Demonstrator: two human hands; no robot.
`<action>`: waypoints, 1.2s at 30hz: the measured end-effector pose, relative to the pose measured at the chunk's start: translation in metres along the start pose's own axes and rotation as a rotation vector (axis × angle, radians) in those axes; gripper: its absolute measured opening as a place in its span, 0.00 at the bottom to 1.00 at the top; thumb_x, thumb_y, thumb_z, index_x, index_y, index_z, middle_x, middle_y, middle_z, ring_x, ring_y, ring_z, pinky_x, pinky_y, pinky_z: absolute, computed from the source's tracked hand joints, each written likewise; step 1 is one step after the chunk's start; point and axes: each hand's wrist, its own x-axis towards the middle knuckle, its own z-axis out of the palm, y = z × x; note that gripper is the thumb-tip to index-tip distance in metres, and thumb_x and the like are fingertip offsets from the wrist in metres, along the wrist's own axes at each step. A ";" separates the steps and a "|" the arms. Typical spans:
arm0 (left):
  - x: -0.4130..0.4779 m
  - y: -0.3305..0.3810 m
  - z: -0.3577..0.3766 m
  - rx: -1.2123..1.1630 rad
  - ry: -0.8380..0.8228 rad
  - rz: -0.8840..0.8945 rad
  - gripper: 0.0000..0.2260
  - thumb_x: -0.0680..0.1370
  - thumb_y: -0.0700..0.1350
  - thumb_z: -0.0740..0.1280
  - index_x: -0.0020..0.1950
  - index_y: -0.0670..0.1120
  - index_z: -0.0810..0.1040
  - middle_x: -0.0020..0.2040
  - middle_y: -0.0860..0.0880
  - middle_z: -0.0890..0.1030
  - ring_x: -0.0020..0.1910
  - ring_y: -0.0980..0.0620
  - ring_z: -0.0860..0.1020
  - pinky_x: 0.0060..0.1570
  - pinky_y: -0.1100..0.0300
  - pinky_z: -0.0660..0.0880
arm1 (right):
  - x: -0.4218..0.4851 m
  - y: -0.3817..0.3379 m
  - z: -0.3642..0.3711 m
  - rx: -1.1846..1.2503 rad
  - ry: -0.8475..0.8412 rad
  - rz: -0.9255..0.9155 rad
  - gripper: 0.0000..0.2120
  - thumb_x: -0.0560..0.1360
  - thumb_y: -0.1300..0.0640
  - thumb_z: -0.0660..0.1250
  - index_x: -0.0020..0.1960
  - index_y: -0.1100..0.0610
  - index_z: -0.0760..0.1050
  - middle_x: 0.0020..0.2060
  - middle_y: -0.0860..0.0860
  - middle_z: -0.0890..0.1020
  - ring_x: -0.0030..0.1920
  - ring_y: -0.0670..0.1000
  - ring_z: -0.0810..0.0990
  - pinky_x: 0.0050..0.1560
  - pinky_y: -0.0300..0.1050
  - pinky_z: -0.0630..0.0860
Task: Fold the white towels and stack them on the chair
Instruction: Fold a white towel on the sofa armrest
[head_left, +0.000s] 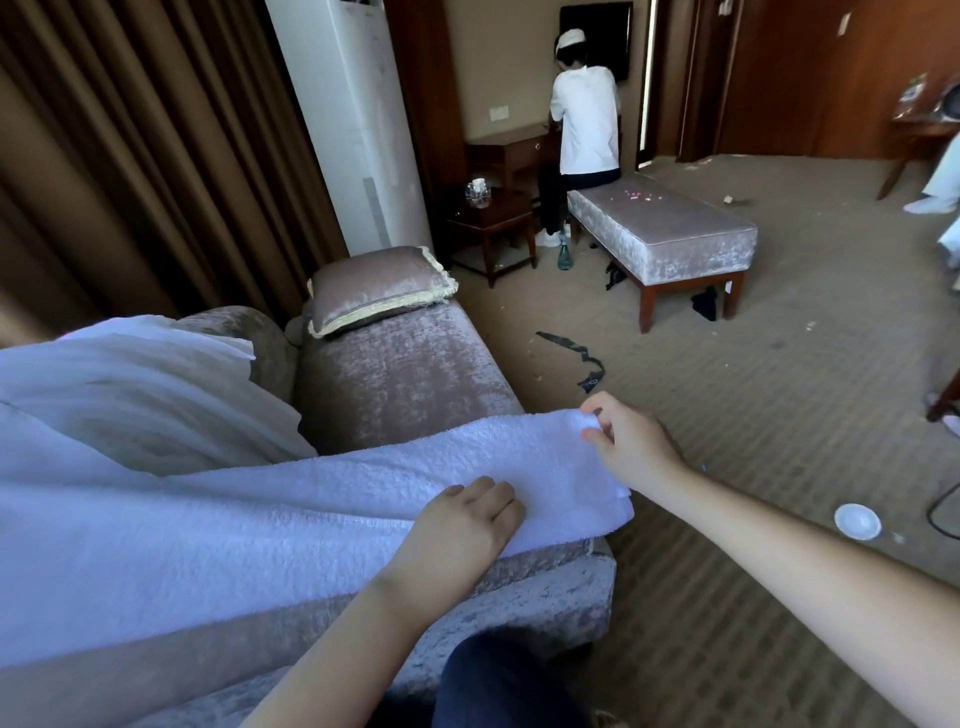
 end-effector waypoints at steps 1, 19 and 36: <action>-0.001 0.001 0.000 -0.013 -0.006 0.000 0.16 0.56 0.33 0.76 0.36 0.46 0.75 0.35 0.51 0.72 0.31 0.52 0.68 0.24 0.60 0.63 | -0.001 0.001 0.002 -0.051 -0.038 0.003 0.10 0.80 0.56 0.62 0.60 0.54 0.72 0.35 0.50 0.75 0.35 0.52 0.74 0.33 0.46 0.67; -0.106 -0.125 -0.035 -0.055 -0.111 -0.848 0.27 0.78 0.58 0.48 0.59 0.46 0.82 0.60 0.47 0.81 0.60 0.44 0.77 0.61 0.49 0.70 | -0.005 -0.122 0.082 -0.235 -0.039 -0.400 0.41 0.75 0.32 0.38 0.69 0.57 0.72 0.68 0.50 0.74 0.68 0.53 0.71 0.69 0.51 0.64; -0.200 -0.154 -0.066 0.174 0.239 -0.799 0.12 0.77 0.45 0.57 0.42 0.44 0.79 0.45 0.50 0.82 0.51 0.45 0.78 0.59 0.42 0.69 | -0.034 -0.265 0.147 0.012 0.032 -0.724 0.18 0.77 0.48 0.56 0.55 0.56 0.79 0.54 0.47 0.81 0.57 0.49 0.75 0.56 0.42 0.69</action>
